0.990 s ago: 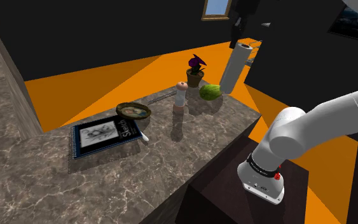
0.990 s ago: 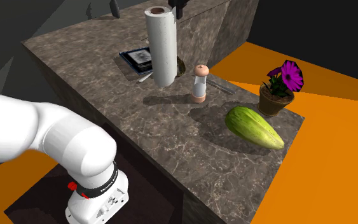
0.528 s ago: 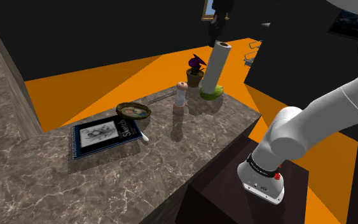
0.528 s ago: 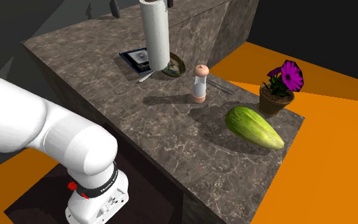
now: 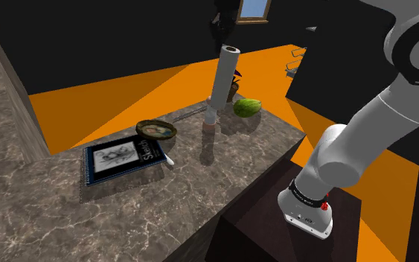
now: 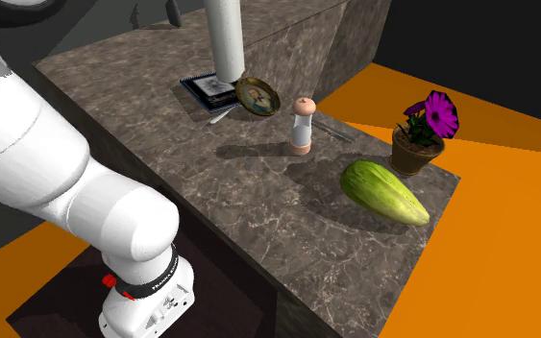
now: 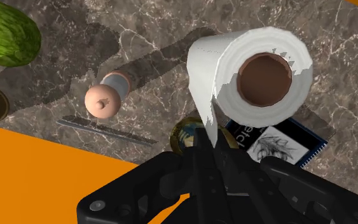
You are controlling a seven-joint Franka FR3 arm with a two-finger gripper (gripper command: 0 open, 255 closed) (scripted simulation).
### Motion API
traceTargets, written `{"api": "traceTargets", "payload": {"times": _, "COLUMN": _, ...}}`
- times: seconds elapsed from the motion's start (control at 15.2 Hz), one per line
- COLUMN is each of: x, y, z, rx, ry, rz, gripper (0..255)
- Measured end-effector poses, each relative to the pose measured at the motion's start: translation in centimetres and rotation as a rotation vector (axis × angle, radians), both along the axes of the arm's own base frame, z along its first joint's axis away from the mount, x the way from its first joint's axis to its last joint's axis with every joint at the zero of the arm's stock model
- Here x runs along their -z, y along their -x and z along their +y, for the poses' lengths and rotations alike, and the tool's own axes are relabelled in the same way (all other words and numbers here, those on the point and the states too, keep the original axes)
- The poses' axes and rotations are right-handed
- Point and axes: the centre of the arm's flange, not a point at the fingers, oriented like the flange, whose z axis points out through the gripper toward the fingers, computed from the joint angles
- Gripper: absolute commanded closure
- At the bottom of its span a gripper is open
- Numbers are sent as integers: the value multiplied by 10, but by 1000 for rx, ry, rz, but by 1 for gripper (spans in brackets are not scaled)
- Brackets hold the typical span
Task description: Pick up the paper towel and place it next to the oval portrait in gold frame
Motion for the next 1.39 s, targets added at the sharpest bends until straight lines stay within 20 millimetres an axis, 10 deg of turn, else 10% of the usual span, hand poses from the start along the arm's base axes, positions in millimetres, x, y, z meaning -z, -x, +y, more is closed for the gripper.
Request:
{"api": "traceTargets", "payload": {"times": 0.53, "x": 3, "y": -64, "z": 68, "rx": 0, "ry": 0, "rz": 0, "gripper": 255}}
{"api": "traceTargets", "payload": {"times": 1.39, "x": 67, "y": -67, "z": 71, "rx": 1, "ry": -1, "rz": 0, "gripper": 255}}
